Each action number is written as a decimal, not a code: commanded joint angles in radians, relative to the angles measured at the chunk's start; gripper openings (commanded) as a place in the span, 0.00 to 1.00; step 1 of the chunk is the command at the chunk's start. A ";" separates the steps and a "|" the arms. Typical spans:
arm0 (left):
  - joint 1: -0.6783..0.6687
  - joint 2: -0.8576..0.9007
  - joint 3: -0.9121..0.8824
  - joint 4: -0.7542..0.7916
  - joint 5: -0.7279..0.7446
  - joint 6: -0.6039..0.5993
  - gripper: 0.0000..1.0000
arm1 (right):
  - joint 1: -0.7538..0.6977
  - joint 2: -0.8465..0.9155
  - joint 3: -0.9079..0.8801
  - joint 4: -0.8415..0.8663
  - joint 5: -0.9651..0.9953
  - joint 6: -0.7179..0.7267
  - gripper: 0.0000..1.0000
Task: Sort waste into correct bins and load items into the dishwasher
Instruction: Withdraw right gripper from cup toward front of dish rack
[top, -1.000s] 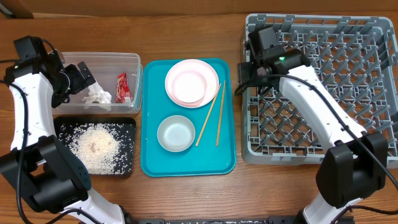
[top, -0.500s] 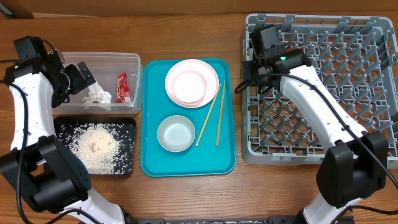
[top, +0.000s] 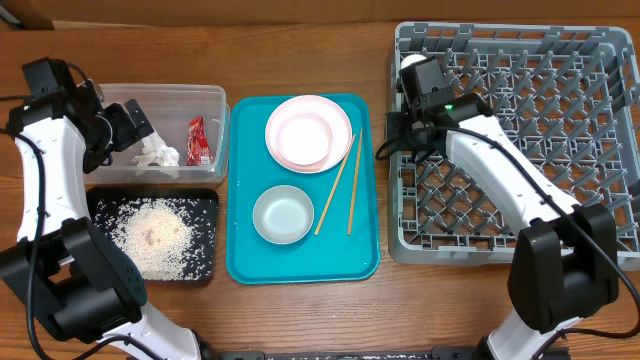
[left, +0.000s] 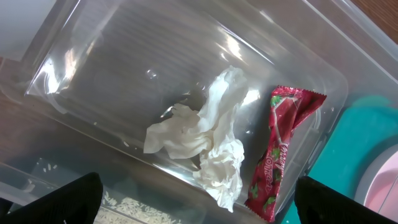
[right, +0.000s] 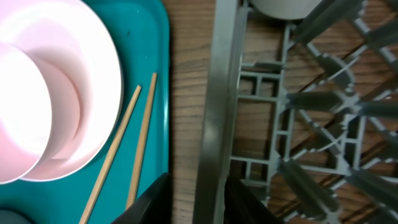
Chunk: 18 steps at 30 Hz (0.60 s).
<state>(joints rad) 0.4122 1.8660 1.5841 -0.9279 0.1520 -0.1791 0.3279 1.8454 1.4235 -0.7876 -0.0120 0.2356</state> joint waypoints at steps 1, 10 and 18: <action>-0.008 -0.034 0.016 -0.002 -0.006 0.019 1.00 | 0.000 0.008 -0.014 -0.005 -0.035 0.009 0.30; -0.008 -0.034 0.016 -0.002 -0.006 0.019 1.00 | 0.004 0.008 -0.014 -0.037 -0.057 0.009 0.15; -0.008 -0.034 0.016 -0.002 -0.006 0.019 1.00 | 0.012 0.008 -0.014 -0.061 -0.099 0.034 0.15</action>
<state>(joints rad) 0.4122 1.8660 1.5841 -0.9279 0.1520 -0.1791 0.3260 1.8454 1.4151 -0.8387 -0.0448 0.2554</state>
